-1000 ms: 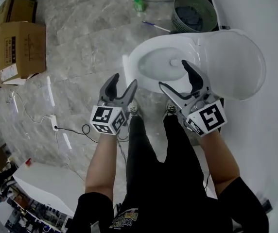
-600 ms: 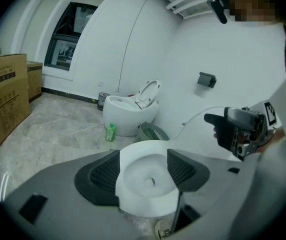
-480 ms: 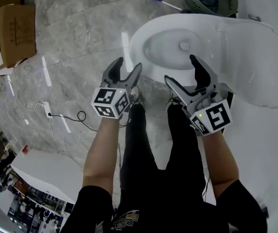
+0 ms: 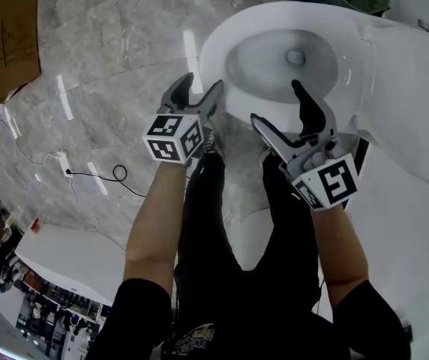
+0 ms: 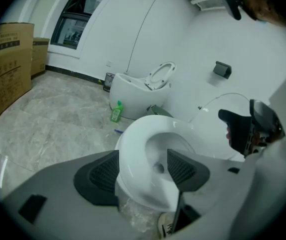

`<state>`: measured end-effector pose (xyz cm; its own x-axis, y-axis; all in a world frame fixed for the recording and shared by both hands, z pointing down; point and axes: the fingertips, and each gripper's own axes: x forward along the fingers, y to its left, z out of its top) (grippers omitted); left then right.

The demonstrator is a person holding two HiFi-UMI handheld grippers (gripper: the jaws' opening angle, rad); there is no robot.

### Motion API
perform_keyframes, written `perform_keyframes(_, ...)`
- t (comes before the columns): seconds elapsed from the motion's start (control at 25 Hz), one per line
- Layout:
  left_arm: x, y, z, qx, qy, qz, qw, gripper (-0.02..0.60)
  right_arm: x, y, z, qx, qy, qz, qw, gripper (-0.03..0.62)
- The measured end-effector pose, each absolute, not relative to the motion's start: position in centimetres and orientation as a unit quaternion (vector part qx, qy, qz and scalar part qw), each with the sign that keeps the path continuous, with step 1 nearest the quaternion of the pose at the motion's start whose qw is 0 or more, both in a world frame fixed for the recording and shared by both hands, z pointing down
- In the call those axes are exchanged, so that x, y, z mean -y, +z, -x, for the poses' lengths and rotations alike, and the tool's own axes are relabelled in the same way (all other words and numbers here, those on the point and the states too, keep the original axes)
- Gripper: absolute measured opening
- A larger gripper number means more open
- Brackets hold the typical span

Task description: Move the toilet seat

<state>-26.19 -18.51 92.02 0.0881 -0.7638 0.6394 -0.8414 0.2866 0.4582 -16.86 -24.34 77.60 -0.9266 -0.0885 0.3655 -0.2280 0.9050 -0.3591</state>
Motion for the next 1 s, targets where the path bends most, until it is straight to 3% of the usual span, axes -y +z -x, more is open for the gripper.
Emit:
perform_keyframes(0.44, 19.1, 96.9, 26.6, 0.666, 0.050, -0.591, 0.452, 0.275, 23.3, 81.5, 17.2, 0.953, 0.226, -0.088, 0.181, 0.379)
perform_keyframes(1.0, 19.1, 95.0, 26.7, 0.656, 0.025, -0.591, 0.469, 0.239, 22.4, 80.5, 16.7, 0.954, 0.228, -0.087, 0.173, 0.380)
